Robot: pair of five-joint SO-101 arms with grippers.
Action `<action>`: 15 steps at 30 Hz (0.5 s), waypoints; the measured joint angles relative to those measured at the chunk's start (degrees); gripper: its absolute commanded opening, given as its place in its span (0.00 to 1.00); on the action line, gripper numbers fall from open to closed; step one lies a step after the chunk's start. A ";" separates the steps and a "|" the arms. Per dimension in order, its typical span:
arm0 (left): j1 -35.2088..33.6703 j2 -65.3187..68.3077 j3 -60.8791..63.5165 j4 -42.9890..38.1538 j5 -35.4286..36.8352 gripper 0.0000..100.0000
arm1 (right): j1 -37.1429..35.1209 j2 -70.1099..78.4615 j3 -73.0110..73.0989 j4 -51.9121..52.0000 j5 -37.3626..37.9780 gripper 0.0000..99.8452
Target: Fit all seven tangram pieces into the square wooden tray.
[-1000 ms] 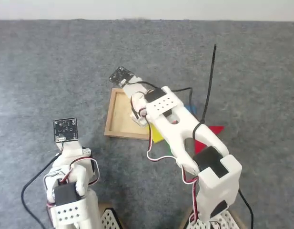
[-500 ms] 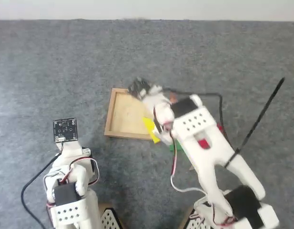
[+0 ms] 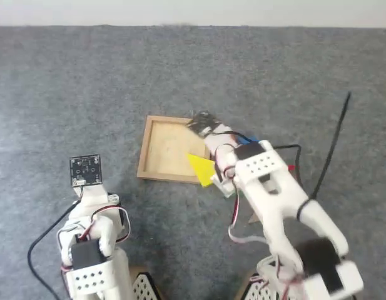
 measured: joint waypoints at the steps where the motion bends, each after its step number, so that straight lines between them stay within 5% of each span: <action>1: 0.00 0.00 0.00 0.00 0.00 0.01 | 0.35 2.11 -0.97 0.00 0.00 0.01; 15: 0.00 0.00 0.00 0.00 0.00 0.01 | 0.18 7.65 -11.34 -3.87 2.29 0.01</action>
